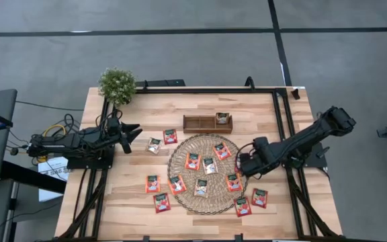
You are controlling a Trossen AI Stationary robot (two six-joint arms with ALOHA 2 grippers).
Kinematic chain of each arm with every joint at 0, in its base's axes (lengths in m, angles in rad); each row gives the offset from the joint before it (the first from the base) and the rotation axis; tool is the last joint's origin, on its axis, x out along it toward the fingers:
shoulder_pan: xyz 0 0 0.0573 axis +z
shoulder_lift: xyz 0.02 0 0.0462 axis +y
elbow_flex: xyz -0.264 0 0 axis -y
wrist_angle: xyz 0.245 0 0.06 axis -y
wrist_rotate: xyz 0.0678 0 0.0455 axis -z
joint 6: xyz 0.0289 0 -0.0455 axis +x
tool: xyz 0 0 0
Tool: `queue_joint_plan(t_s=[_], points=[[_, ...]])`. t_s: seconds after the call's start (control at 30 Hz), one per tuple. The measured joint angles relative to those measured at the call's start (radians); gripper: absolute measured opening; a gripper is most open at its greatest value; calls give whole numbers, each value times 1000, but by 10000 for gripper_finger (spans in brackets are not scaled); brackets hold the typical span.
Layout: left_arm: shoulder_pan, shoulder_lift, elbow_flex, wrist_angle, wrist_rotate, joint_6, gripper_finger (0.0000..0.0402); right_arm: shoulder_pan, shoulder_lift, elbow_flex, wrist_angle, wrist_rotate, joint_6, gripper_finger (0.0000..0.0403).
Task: Pick & Place Tea
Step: Put the brown tea bag into the right section of the wooden organizer
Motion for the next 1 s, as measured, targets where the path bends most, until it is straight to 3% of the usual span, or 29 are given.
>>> queue_joint_plan(t_s=[0.3, 0.4, 0.77, 1.0], points=[[0, 0, 0, 0, 0, -2, 151, -51, -1, 108, 26, 458, -4, 0], [0, 0, 0, 0, 0, -2, 151, -104, -2, 117, 93, 568, -83, 0], [0, 0, 0, 0, 0, -2, 151, -389, 54, 118, 551, 653, -691, 0], [0, 0, 0, 0, -1, -2, 151, -492, 142, 118, 677, 673, -827, 0]])
